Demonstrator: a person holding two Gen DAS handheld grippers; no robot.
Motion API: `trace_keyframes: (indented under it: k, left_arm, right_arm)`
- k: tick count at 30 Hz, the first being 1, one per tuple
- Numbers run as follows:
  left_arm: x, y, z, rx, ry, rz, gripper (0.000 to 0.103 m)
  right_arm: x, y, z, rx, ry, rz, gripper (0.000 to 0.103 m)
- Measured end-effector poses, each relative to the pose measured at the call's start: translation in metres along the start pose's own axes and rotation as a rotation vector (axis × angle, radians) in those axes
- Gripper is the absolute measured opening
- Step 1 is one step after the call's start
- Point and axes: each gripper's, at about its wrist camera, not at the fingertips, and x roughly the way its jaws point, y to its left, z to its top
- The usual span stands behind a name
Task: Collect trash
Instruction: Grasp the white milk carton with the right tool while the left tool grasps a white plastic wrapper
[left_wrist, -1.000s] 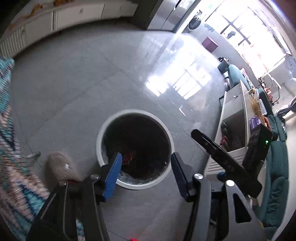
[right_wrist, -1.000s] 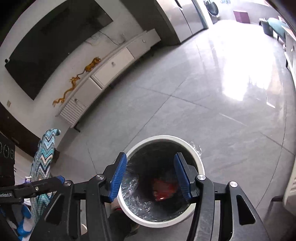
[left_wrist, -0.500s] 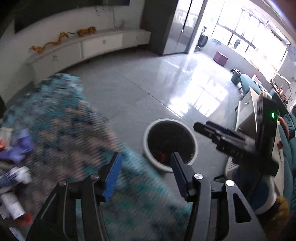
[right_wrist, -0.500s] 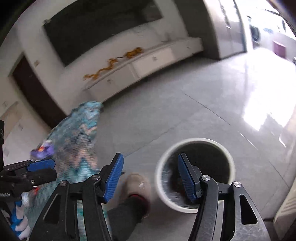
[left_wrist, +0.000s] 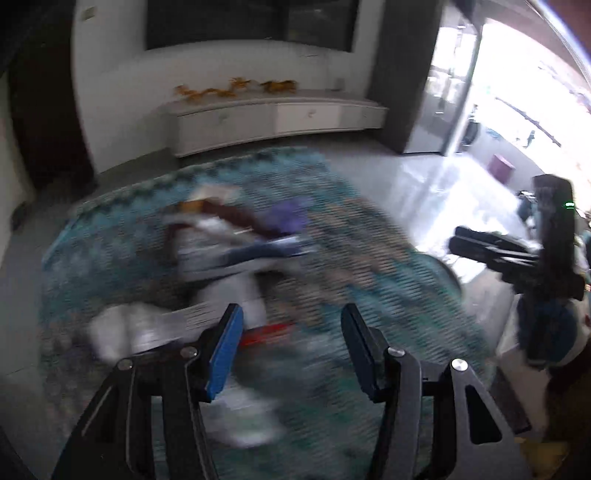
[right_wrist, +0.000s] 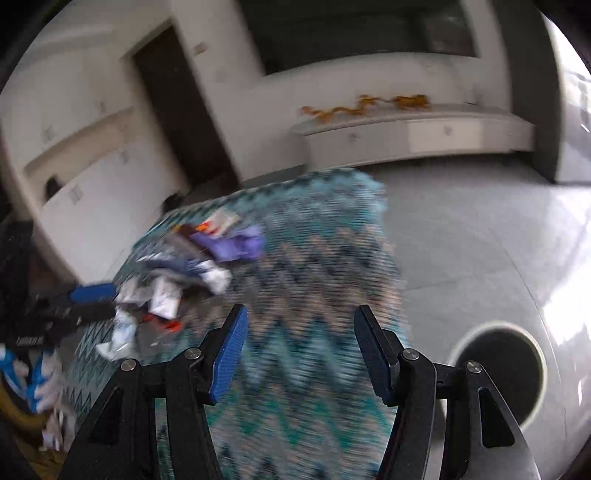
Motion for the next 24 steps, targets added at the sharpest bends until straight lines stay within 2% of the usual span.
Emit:
trace_keyframes:
  k: [5,9,11,15,19,24]
  left_arm:
    - [-0.011,0.063,-0.021,-0.12,0.008,0.036,0.053]
    - [-0.012,0.087,-0.037,-0.239,0.012,-0.011,0.053]
    - [-0.012,0.086,-0.044,-0.264,0.009,-0.024,0.054]
    - [-0.012,0.08,-0.049,-0.293,-0.003,-0.036,0.064]
    - [-0.009,0.075,-0.054,-0.306,-0.005,-0.034,0.065]
    - [-0.001,0.062,-0.062,-0.328,0.012,-0.042,0.066]
  right_arm:
    - [0.03,0.049,0.013,-0.12,0.043,0.072,0.06]
    - [0.055,0.088,0.027,-0.223,0.07,0.116,0.06]
    - [0.065,0.101,0.033,-0.272,0.084,0.133,0.06]
    - [0.085,0.13,0.041,-0.364,0.099,0.169,0.06]
    - [0.103,0.155,0.043,-0.466,0.12,0.164,0.06]
    - [0.128,0.166,0.043,-0.565,0.169,0.137,0.06]
